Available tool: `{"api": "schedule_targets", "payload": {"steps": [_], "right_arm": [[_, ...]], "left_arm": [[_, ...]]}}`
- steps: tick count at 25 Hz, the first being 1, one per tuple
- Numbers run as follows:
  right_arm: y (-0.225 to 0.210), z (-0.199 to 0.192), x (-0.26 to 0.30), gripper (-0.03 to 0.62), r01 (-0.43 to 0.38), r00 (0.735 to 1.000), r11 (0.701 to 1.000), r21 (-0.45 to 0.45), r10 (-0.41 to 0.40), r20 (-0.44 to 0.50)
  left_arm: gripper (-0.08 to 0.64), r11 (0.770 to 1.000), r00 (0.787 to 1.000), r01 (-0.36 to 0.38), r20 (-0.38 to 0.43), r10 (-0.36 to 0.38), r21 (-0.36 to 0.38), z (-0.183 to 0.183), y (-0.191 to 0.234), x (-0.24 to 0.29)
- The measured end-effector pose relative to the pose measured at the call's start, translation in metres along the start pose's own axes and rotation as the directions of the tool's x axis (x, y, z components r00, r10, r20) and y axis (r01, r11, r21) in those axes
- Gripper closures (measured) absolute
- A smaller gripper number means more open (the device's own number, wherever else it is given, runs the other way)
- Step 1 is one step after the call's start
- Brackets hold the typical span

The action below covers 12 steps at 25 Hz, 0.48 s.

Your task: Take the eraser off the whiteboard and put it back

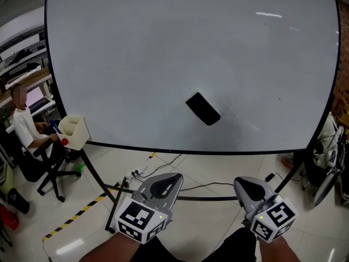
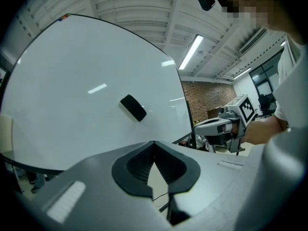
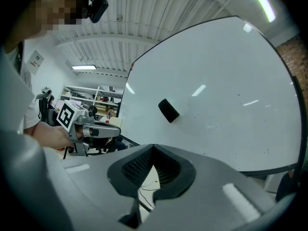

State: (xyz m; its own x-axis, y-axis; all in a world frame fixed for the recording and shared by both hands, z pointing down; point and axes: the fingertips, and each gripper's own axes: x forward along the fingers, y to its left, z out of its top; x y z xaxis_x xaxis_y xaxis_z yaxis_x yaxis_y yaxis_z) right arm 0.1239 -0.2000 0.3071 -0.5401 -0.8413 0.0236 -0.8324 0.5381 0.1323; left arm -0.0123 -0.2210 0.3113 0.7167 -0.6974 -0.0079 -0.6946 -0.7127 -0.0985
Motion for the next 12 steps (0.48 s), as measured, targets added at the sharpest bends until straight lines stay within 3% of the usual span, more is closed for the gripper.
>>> {"api": "schedule_targets", "payload": {"steps": [12], "right_arm": [[-0.0017,-0.0015,0.0,0.591,0.012,1.0,1.0,-0.021,-0.012,-0.007]], "left_arm": [[0.543,1.0,1.0,-0.003,0.005,0.003,0.002,0.0025,0.0015,-0.0006]]}}
